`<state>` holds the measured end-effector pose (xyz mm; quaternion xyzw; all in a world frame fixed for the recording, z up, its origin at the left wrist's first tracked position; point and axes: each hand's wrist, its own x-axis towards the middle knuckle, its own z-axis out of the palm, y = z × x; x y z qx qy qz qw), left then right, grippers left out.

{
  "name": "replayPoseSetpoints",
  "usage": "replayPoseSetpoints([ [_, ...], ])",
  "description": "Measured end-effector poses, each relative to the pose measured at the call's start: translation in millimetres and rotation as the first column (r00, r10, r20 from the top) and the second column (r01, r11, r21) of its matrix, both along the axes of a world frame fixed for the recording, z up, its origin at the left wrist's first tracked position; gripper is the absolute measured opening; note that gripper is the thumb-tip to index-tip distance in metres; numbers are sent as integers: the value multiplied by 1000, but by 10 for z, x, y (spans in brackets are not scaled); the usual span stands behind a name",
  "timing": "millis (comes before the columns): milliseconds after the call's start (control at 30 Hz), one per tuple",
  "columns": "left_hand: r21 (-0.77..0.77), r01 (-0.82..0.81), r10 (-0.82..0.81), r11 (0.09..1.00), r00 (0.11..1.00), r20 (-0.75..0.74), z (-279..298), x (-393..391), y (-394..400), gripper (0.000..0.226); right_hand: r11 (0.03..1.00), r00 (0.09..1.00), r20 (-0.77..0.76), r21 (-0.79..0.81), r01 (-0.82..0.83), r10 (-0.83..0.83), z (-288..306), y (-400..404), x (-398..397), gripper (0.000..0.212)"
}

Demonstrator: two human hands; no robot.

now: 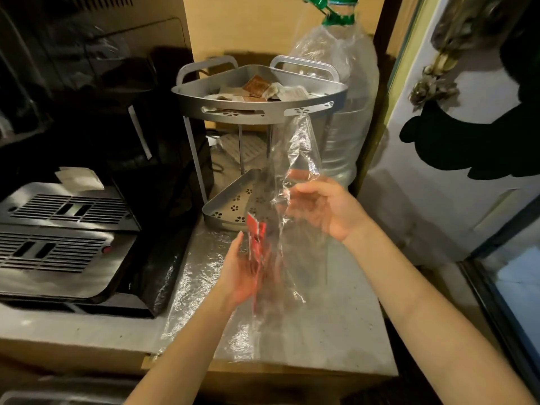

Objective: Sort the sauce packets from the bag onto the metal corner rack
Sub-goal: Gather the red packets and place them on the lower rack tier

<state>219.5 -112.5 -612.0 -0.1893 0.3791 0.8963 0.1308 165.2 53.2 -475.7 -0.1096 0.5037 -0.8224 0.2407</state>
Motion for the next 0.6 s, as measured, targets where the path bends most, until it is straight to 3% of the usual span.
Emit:
replayPoseSetpoints([
  [67,-22,14,-15,1000,999,-31,4,-13,-67,37,998,998,36,42,49,-50,-91,103,-14,16],
  [200,-252,21,-5,967,998,64,-79,-15,-209,30,979,979,125,152,139,-159,-397,370,-19,19],
  [333,-508,-17,87,861,990,114,-138,-2,-306,38,935,945,219,312,170,-245,-825,665,0,12],
  [467,-787,-33,124,616,991,56,-142,1,-231,34,891,924,266,432,142,-276,-1180,818,50,10],
  [533,-901,2,91,434,995,46,-154,10,-181,29,856,926,238,497,144,-294,-1292,829,79,9],
  [600,-951,35,53,307,997,54,-236,15,-158,27,785,927,166,593,179,-336,-1402,826,100,12],
])
